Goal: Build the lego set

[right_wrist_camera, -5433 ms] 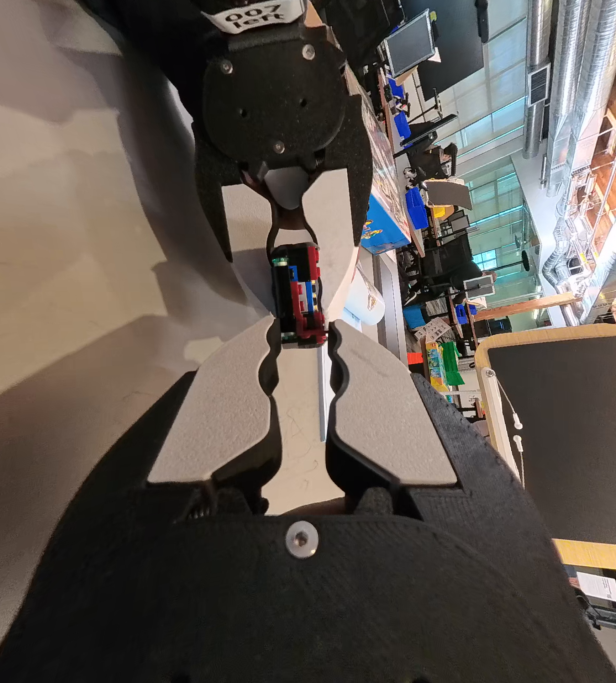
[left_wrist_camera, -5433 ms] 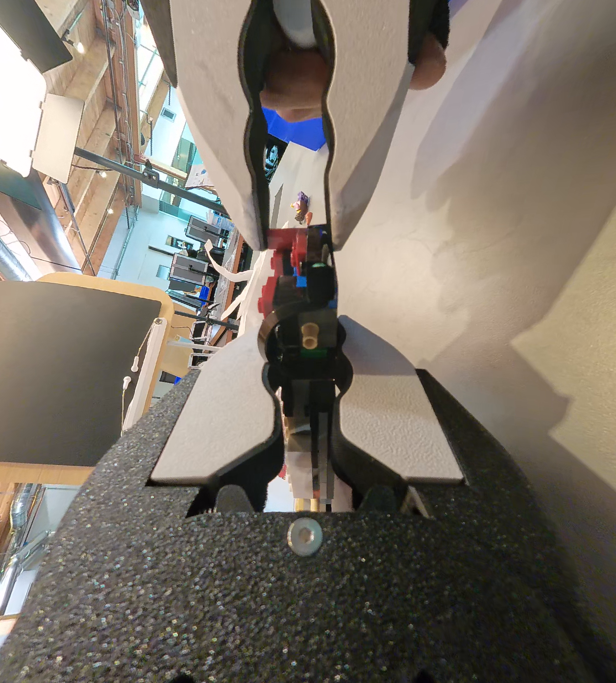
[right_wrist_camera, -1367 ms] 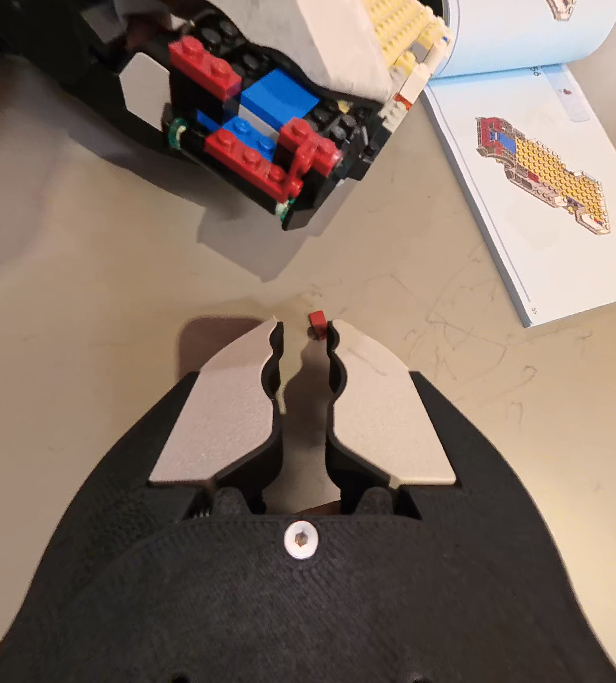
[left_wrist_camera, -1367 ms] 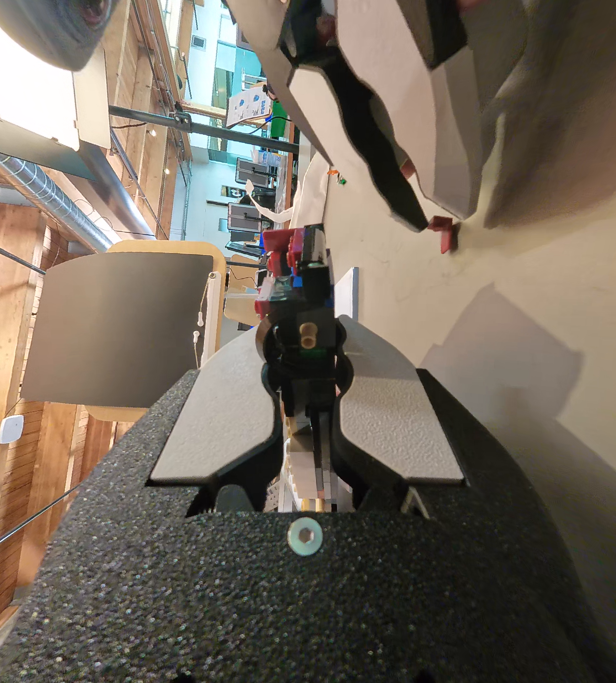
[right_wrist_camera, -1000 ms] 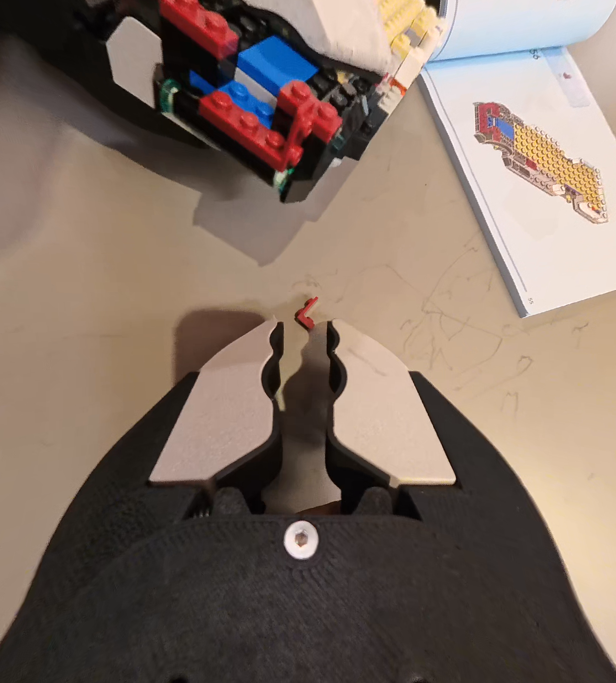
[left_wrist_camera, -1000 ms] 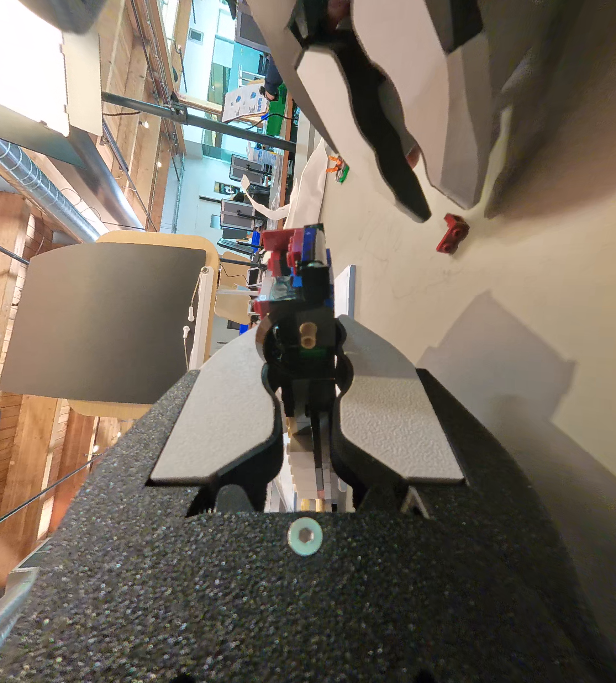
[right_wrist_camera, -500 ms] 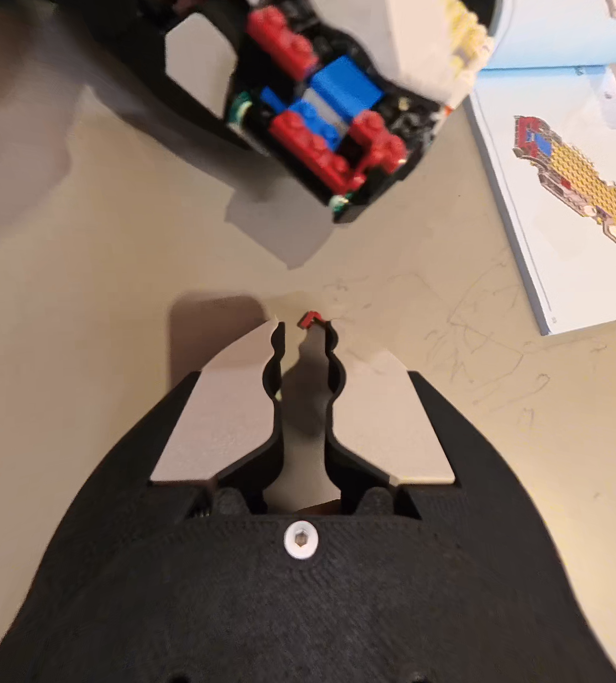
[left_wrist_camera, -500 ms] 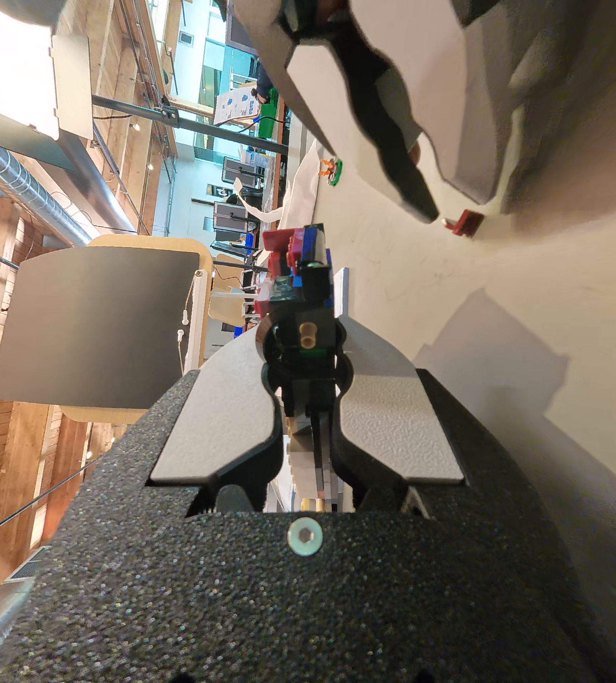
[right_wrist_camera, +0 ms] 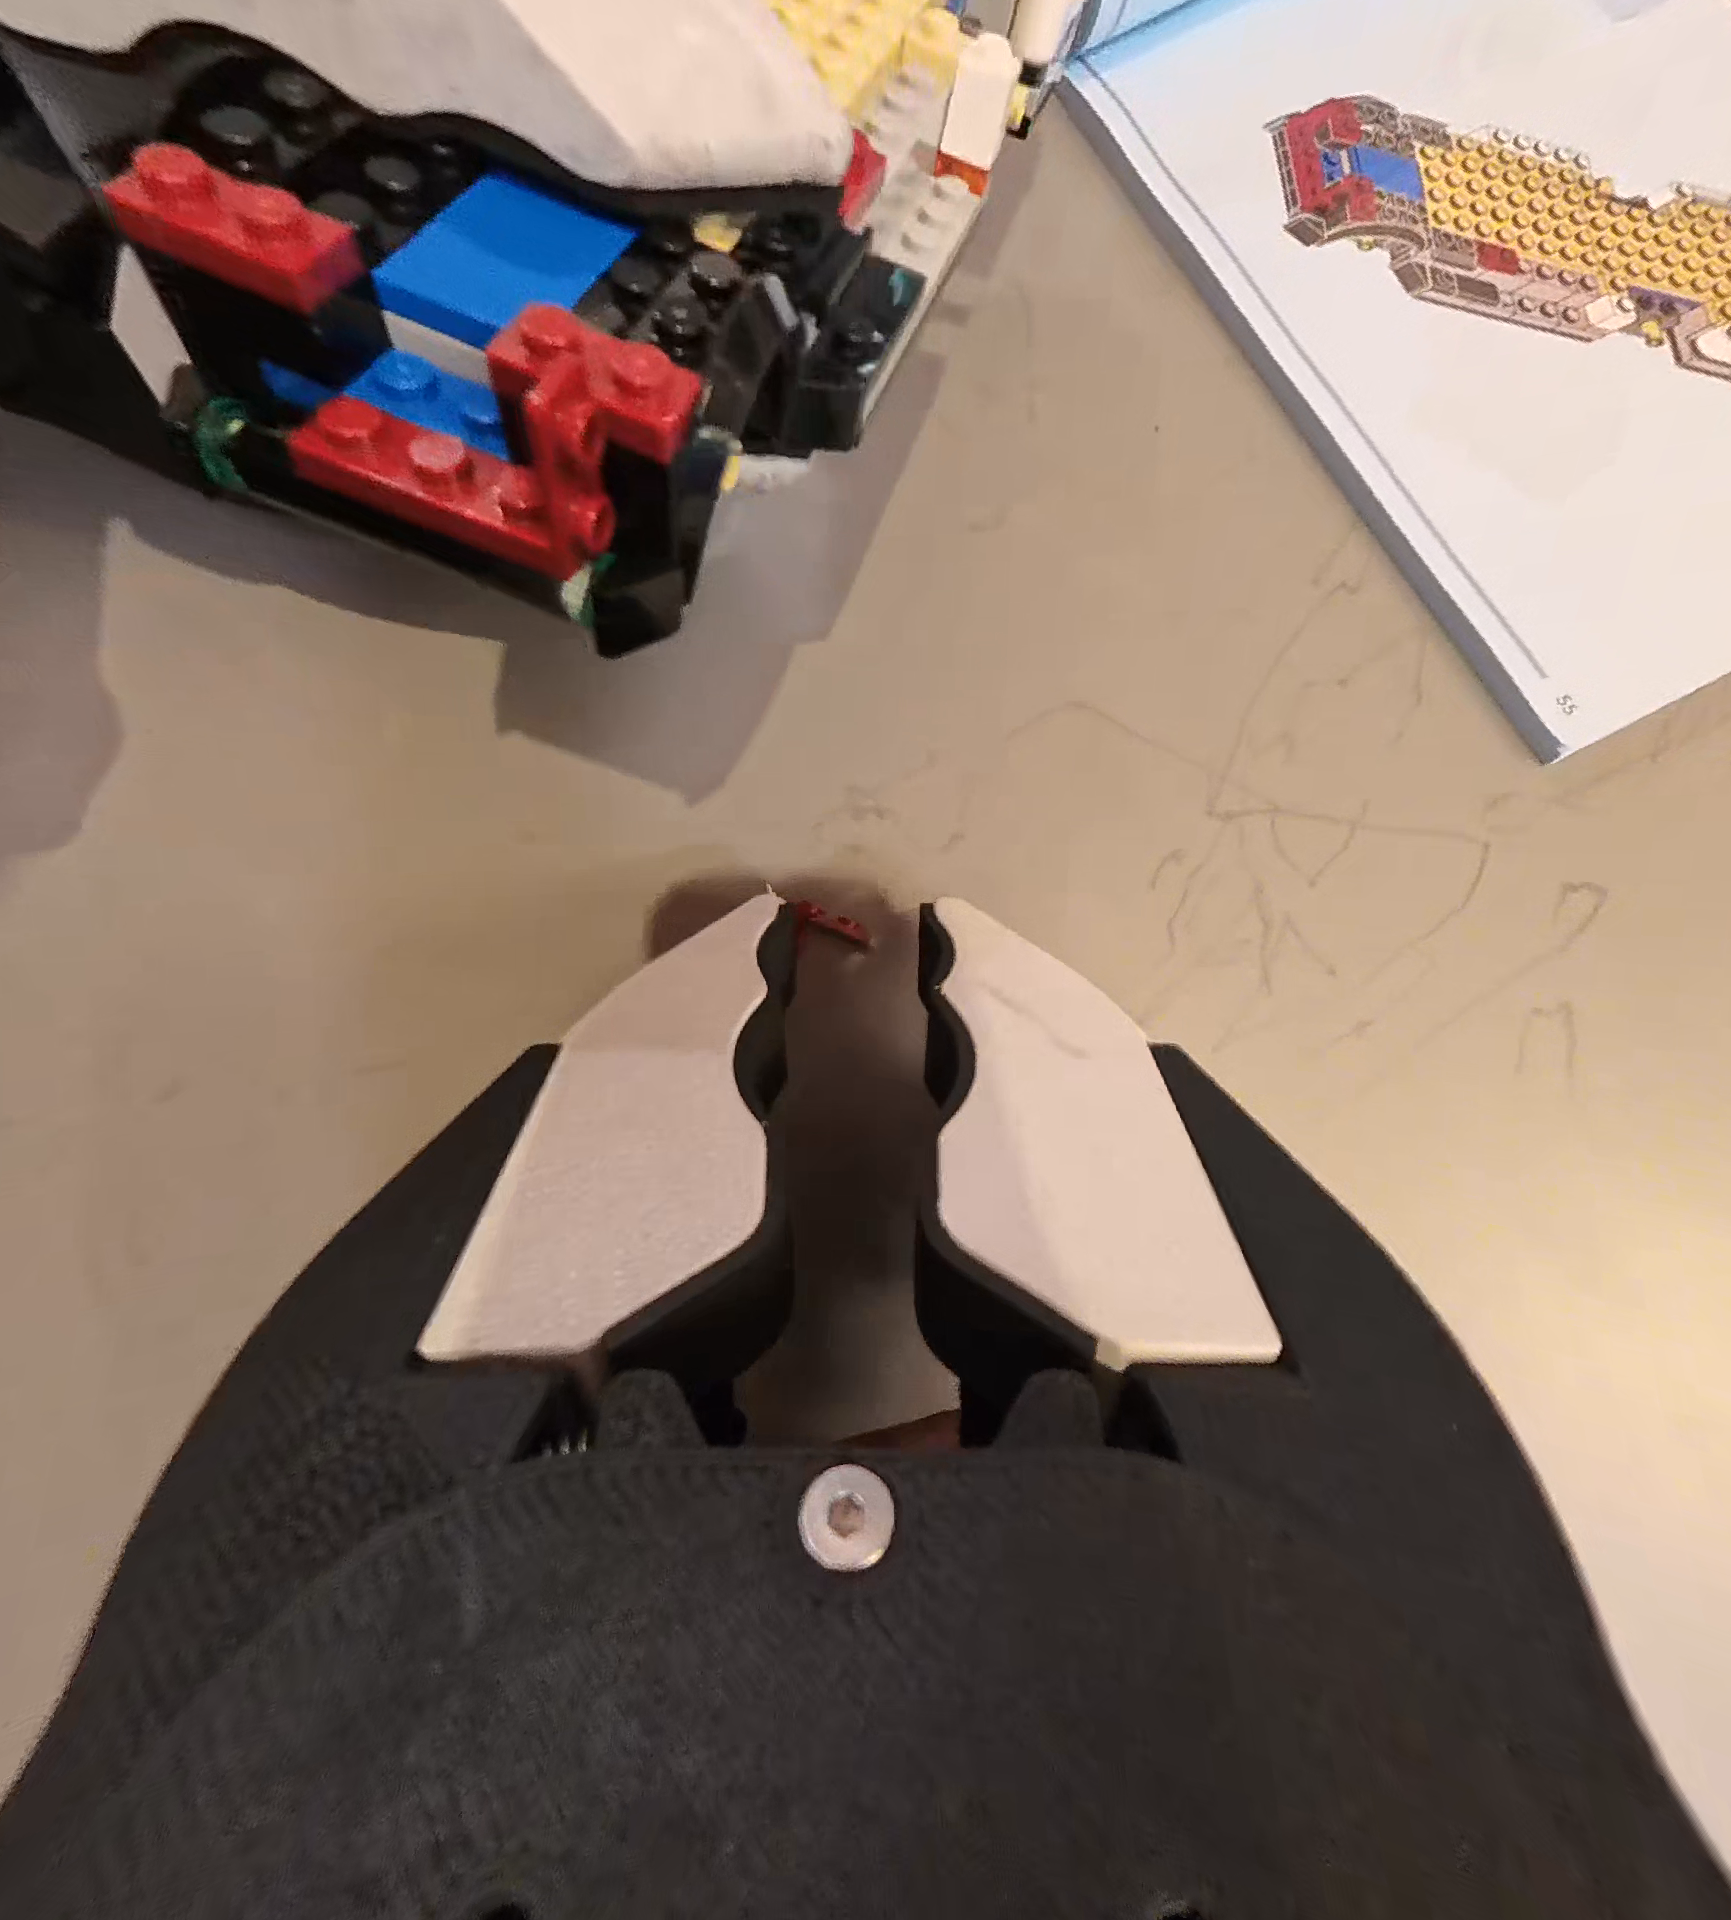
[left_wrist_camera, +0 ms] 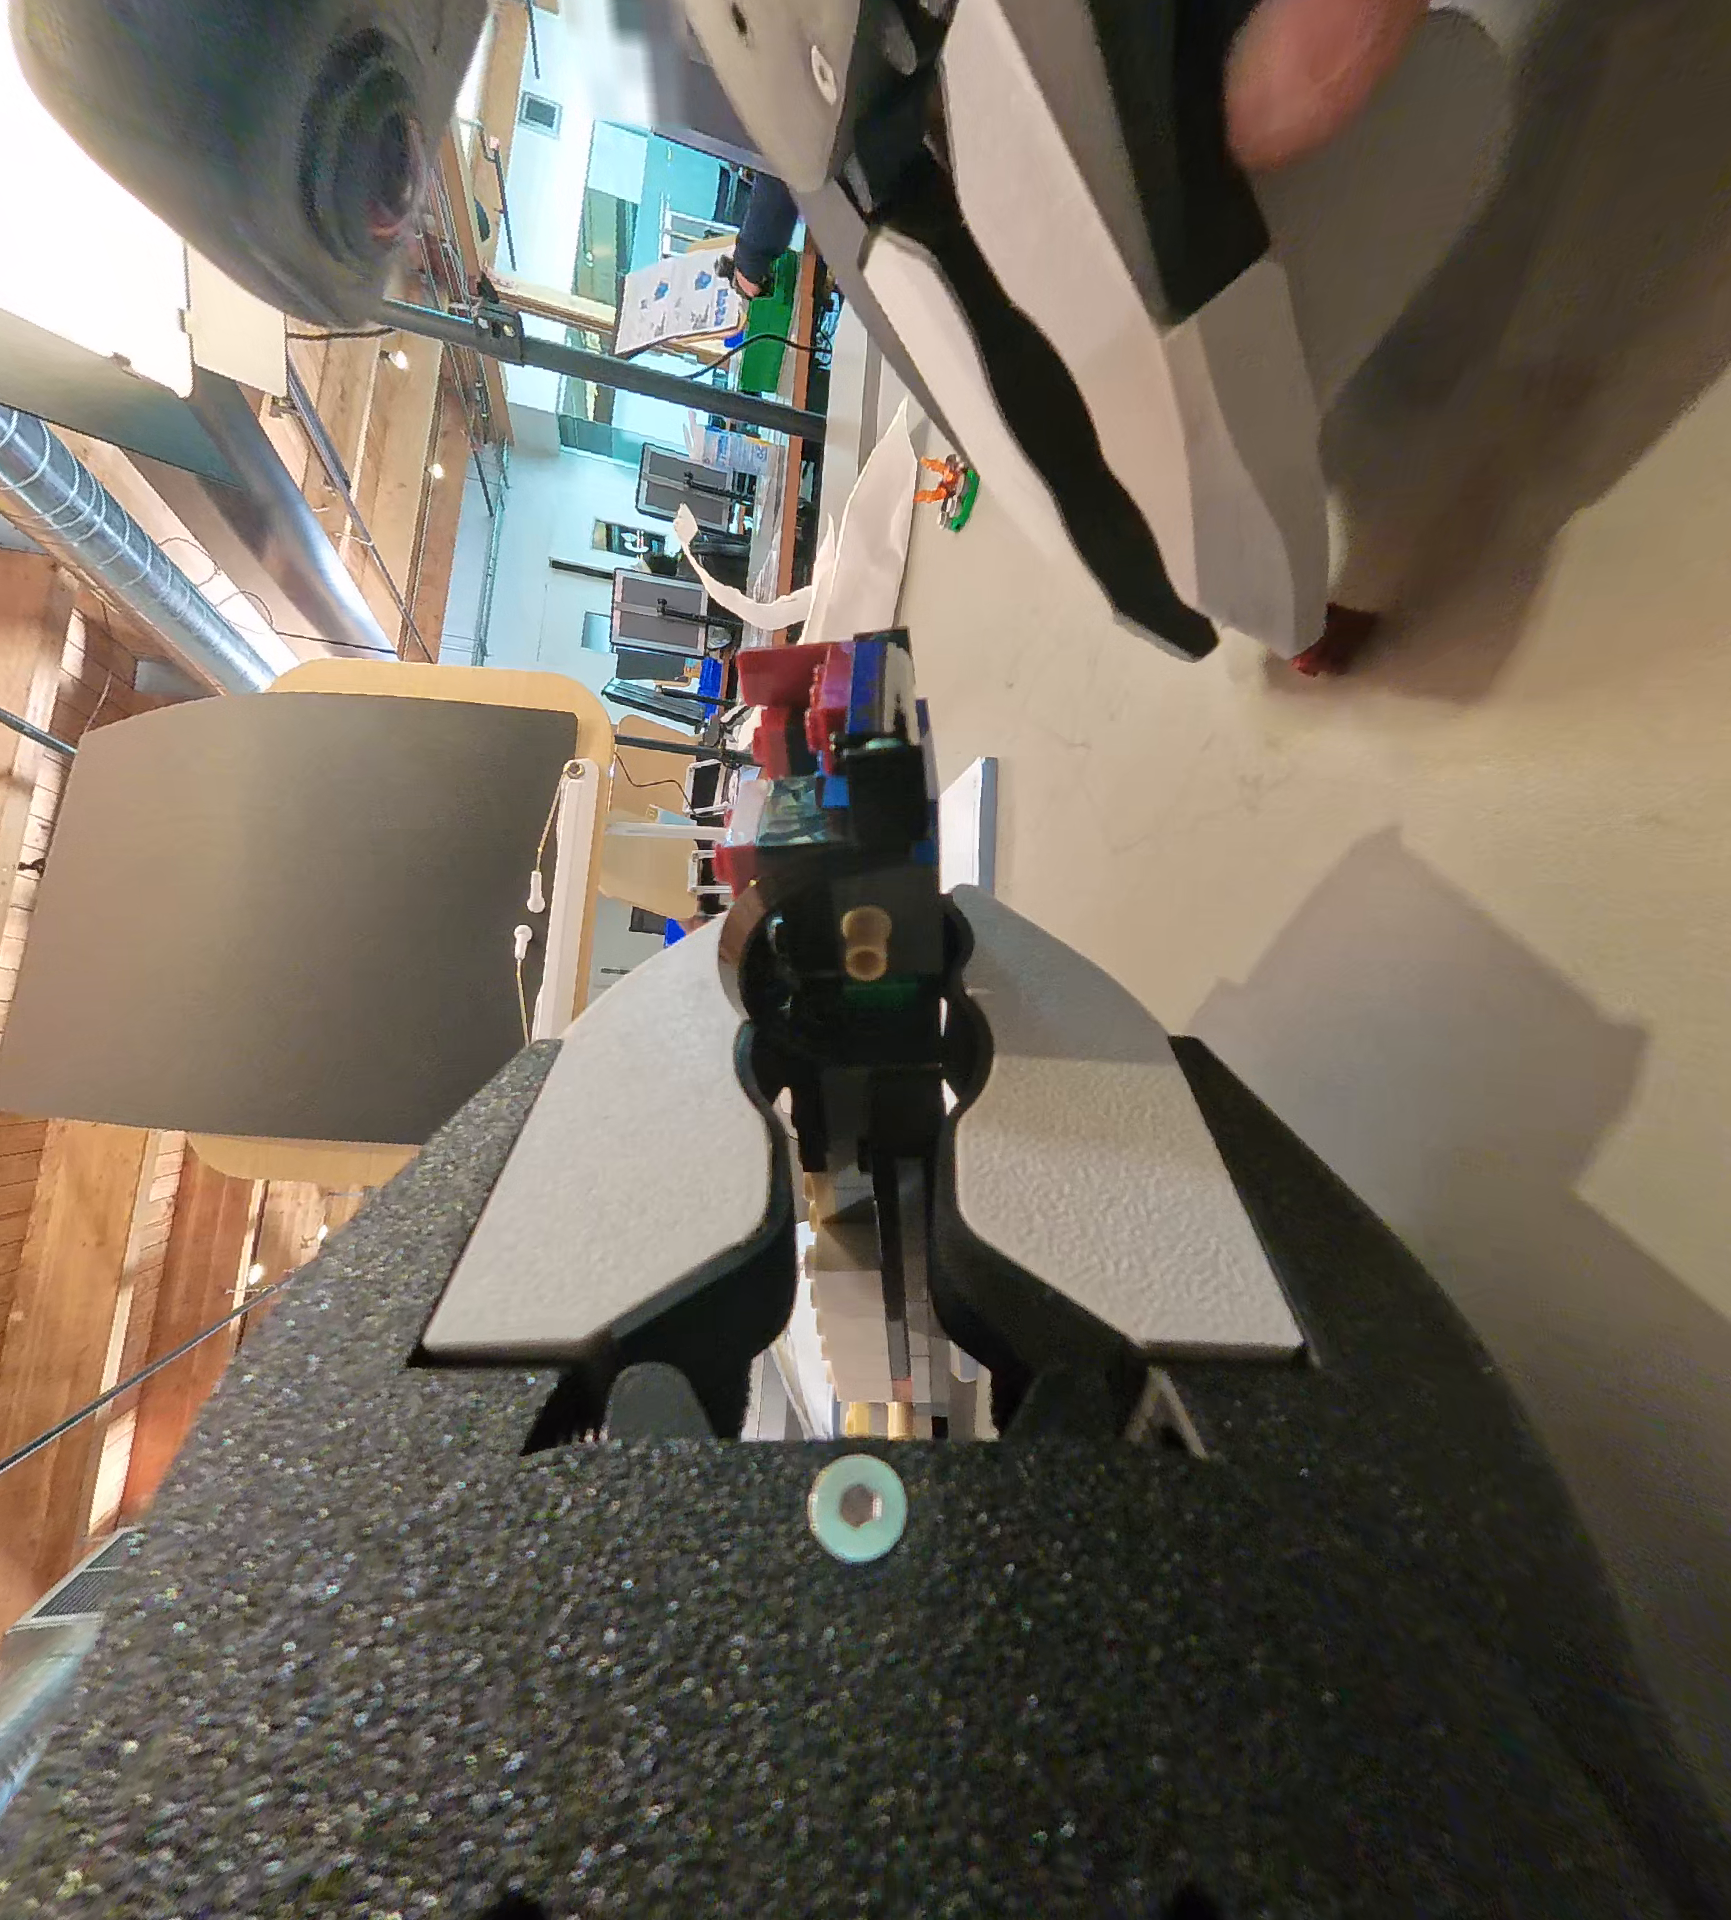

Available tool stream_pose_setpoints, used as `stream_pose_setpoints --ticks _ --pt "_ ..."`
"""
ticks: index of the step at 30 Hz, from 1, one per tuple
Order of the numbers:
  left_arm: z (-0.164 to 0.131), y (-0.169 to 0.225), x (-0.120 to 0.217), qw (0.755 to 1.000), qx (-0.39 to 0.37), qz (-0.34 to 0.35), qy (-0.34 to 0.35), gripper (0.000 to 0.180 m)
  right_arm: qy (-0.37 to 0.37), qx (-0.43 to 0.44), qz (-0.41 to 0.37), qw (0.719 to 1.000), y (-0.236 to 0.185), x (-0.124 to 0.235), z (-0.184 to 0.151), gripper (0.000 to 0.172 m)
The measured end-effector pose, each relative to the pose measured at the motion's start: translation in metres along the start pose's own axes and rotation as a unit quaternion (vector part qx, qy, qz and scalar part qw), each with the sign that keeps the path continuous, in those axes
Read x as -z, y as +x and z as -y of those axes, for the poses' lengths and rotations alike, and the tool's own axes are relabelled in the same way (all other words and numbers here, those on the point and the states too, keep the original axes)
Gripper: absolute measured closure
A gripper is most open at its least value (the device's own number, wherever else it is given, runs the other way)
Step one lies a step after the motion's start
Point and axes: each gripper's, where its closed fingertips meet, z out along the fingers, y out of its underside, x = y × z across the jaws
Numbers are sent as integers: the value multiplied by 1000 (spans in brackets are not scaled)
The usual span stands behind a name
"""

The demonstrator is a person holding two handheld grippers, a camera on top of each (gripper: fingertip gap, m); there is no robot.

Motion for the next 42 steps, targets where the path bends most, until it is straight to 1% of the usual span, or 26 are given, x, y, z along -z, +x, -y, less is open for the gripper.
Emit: stream_pose_setpoints --ticks 5,8,11,15,19,21,25,30,34,37,42 --pt "0 0 -1 1000 2 -1 -1 154 -6 21 -12 1000 -4 0 0 152" --pt "0 -1 -1 1000 4 -1 -1 154 -23 36 -18 999 -6 -3 -6 151" --pt "0 -1 -2 1000 4 -2 -1 154 -25 44 -19 999 -10 -5 -6 153" --pt "-1 0 -2 1000 4 -4 -2 154 -24 58 -17 998 -11 -3 -6 151" --pt "-1 1 -3 1000 4 -8 -2 154 -14 94 -12 995 -9 6 -4 149" --pt "-2 2 -3 1000 0 -10 -3 154 -16 99 -18 995 -3 10 -5 149" --pt "-3 4 -4 1000 -18 -10 -9 154 -30 106 -5 994 -3 15 -11 151" --pt "-4 6 -5 999 -46 -9 -18 154 -29 119 -16 992 -7 14 -11 152" --pt "-4 7 -5 998 -55 -12 -19 154 -33 149 -31 988 -5 13 -14 155" --pt "-4 8 -5 998 -53 -14 -19 154 -37 152 -21 987 -3 11 -18 155" --pt "-3 7 -5 999 -49 -16 -15 154 -24 139 8 990 -5 7 -17 158"
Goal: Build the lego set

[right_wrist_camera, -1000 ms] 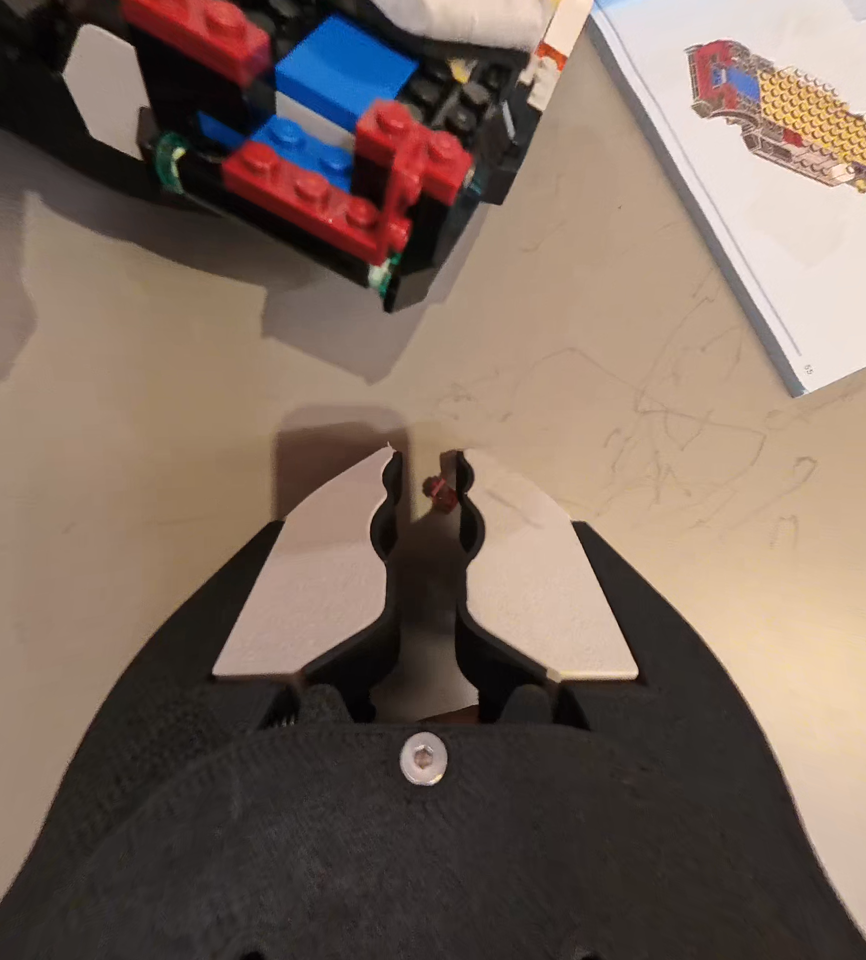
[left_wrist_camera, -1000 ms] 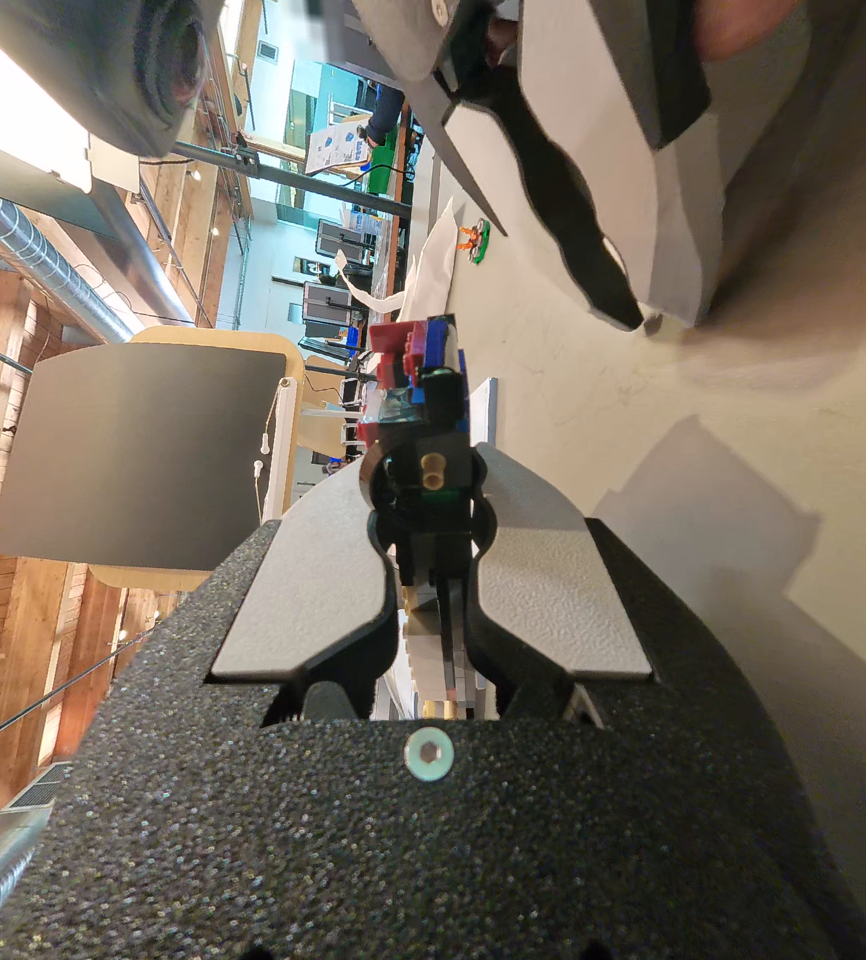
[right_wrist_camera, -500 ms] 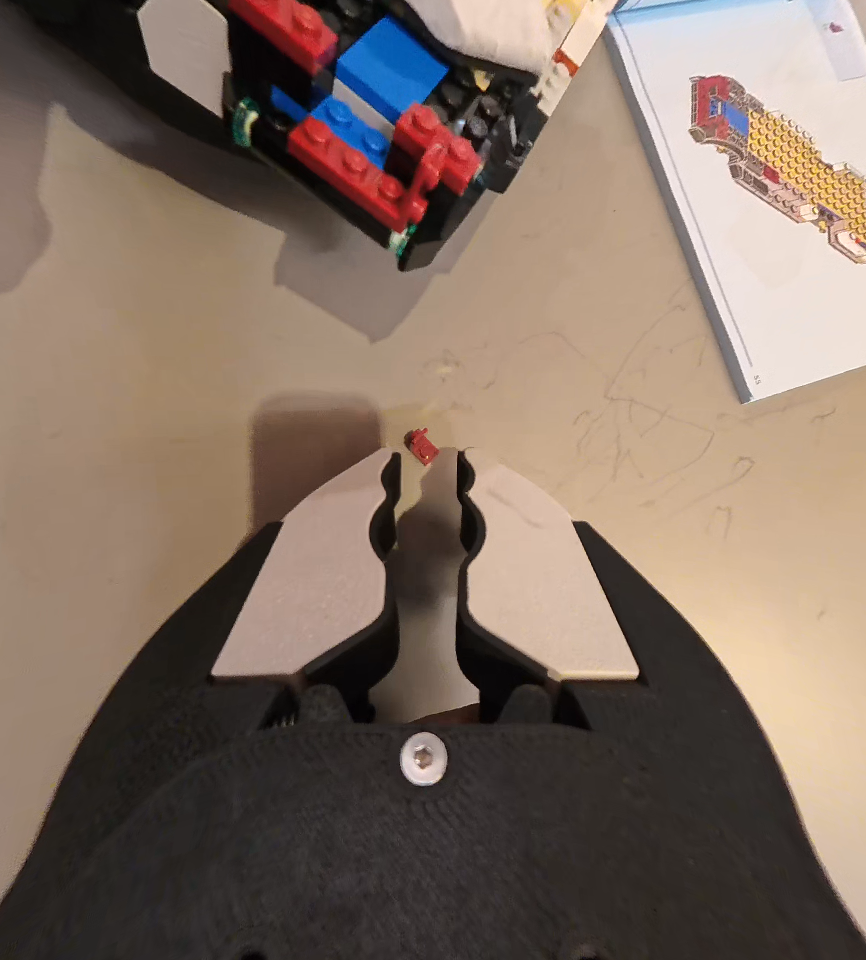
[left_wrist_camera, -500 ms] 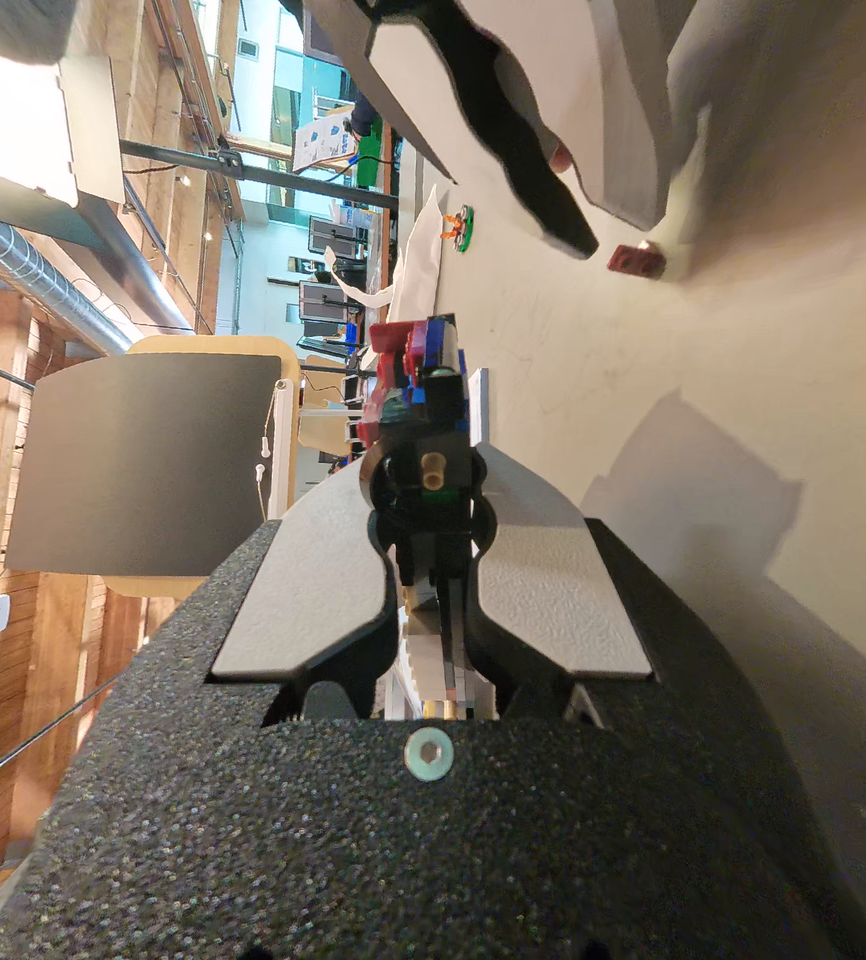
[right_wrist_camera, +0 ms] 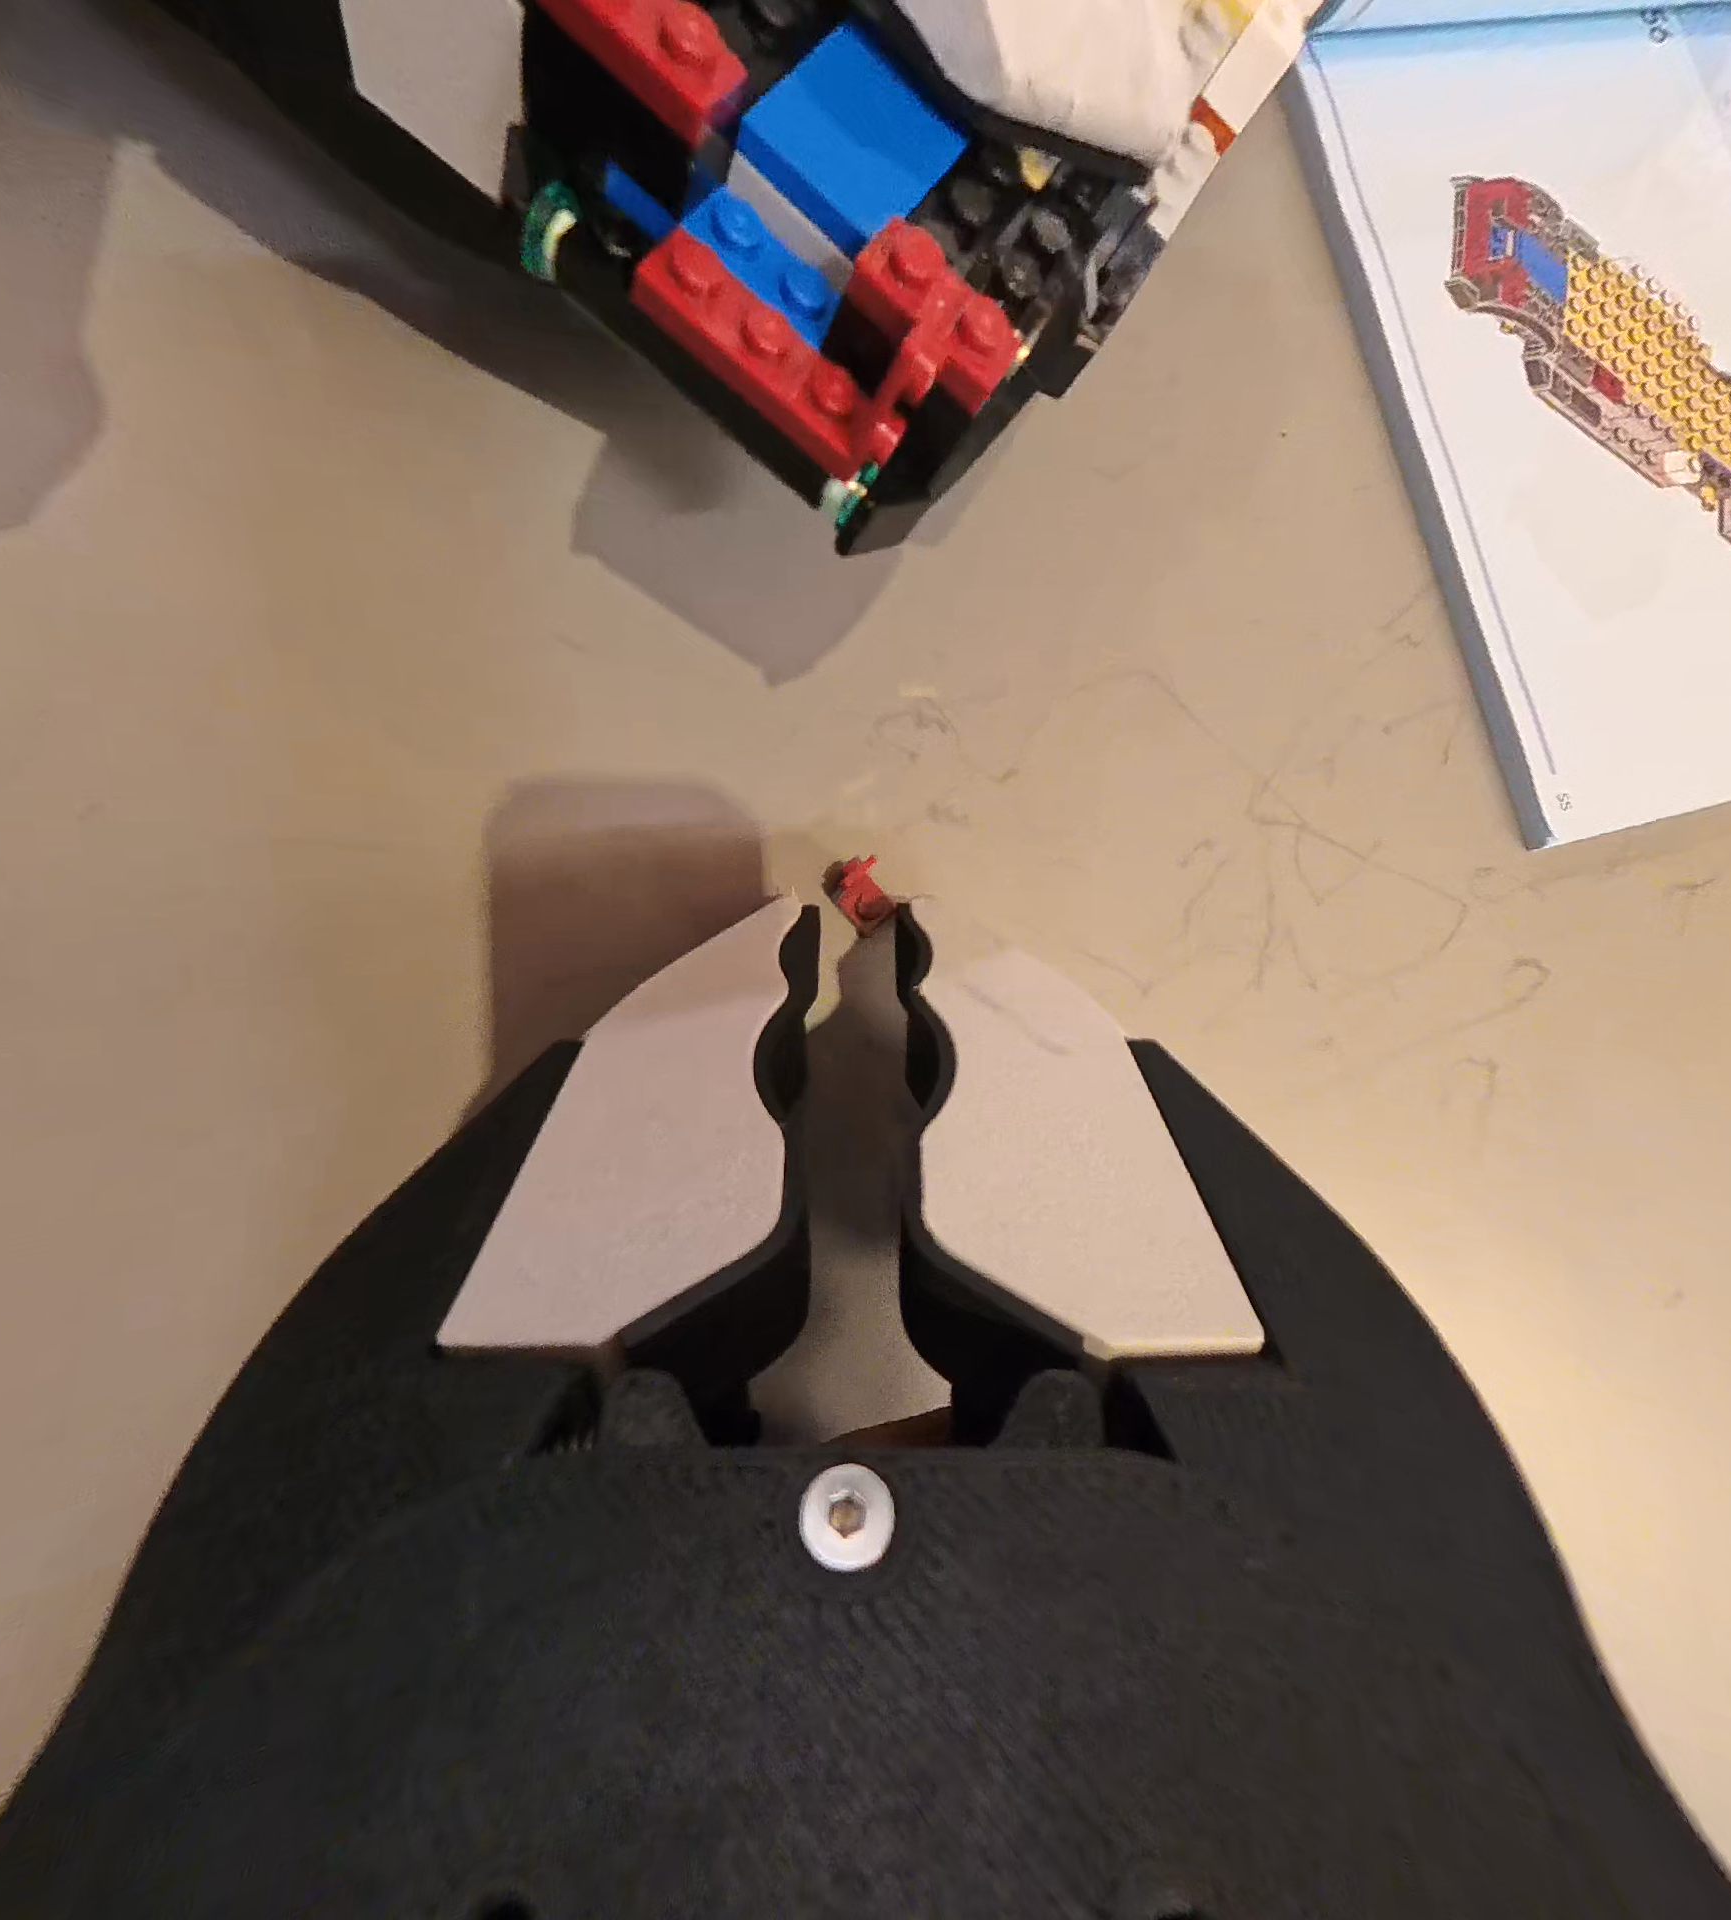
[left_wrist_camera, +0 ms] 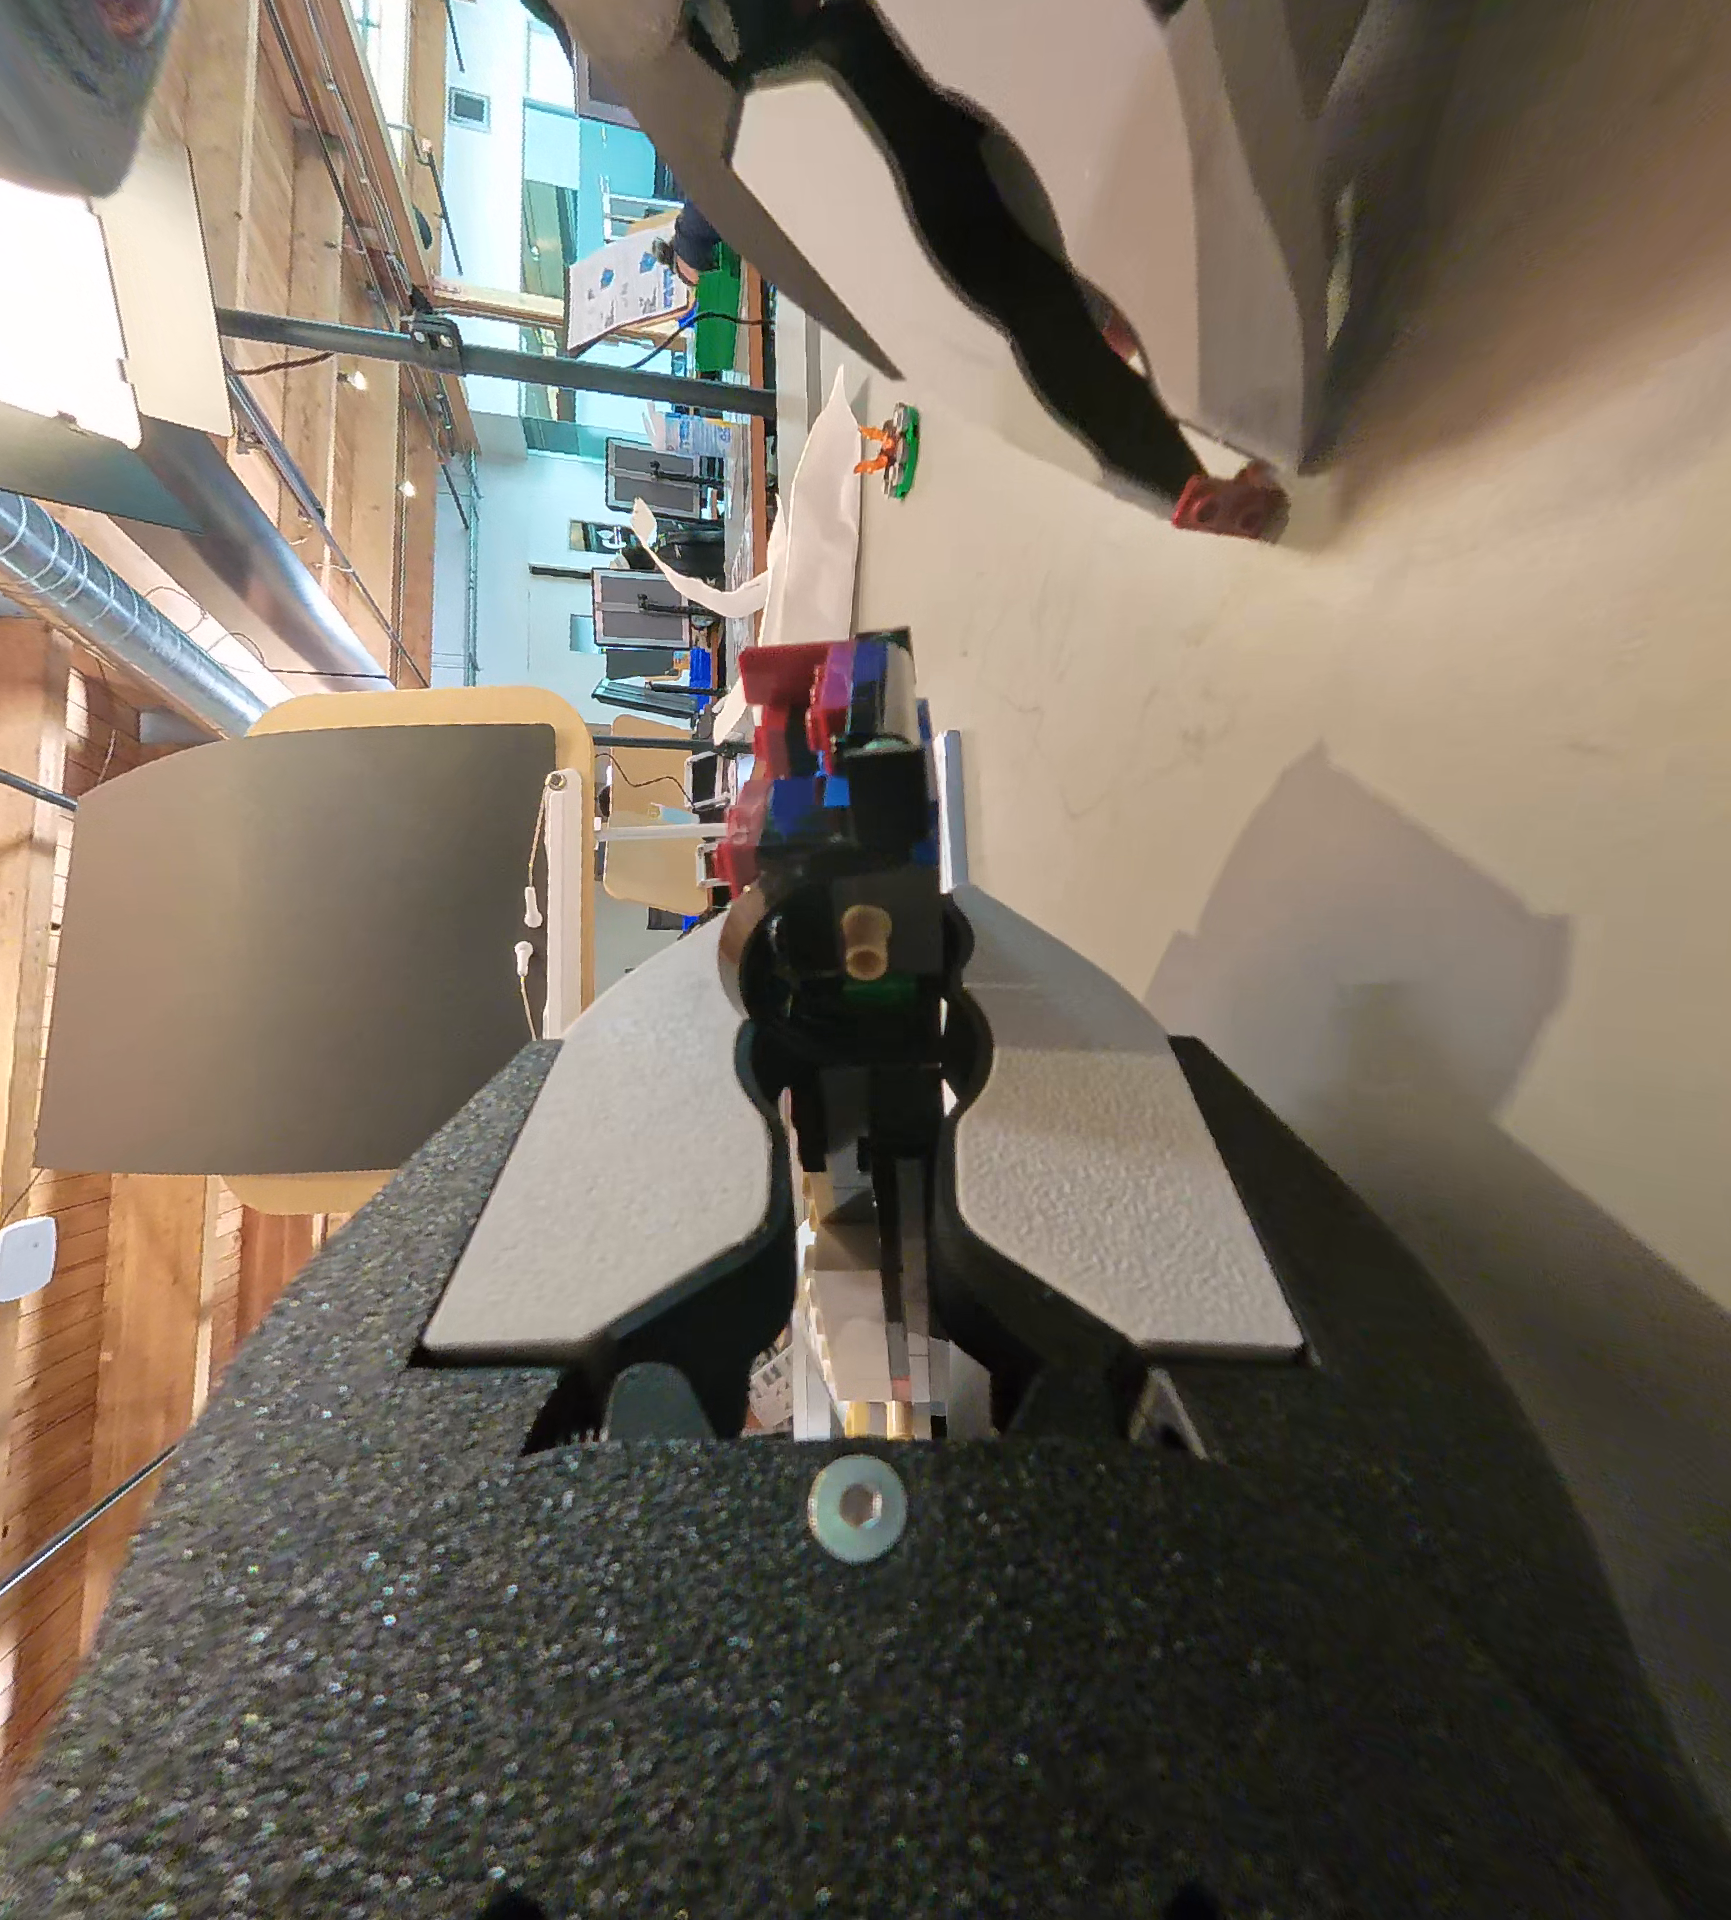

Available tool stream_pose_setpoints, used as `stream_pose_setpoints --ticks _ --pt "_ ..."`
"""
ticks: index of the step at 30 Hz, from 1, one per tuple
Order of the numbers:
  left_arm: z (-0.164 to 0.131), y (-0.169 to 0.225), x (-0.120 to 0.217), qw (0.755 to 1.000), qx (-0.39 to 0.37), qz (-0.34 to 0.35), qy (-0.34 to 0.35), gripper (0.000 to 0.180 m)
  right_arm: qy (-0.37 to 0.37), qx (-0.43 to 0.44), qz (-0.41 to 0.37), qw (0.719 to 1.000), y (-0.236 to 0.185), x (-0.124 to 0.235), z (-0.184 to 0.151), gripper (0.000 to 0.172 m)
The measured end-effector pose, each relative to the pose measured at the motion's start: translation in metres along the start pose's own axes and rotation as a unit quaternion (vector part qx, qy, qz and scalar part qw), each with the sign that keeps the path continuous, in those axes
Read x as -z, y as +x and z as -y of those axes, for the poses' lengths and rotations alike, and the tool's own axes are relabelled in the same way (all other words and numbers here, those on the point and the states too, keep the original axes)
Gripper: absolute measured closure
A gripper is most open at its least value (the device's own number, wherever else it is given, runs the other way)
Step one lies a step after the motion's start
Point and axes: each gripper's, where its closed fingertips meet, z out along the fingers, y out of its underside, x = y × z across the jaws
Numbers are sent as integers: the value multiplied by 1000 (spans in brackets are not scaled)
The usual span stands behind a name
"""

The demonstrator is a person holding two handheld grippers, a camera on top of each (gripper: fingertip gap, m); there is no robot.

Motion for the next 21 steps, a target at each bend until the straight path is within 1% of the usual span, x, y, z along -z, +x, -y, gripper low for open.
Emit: stream_pose_setpoints --ticks 8,16,19,21 --pt "0 -1 0 1000 6 -2 2 154 1 0 2 1000 -6 -3 3 162" --pt "-1 2 -1 1000 -6 -7 0 154 4 3 12 1000 -27 -8 14 162" --pt "-2 2 -1 1000 -8 -7 0 154 6 15 14 1000 -33 -9 17 161" --pt "-2 2 -1 1000 -8 -8 0 154 7 31 11 999 -33 -8 17 157"
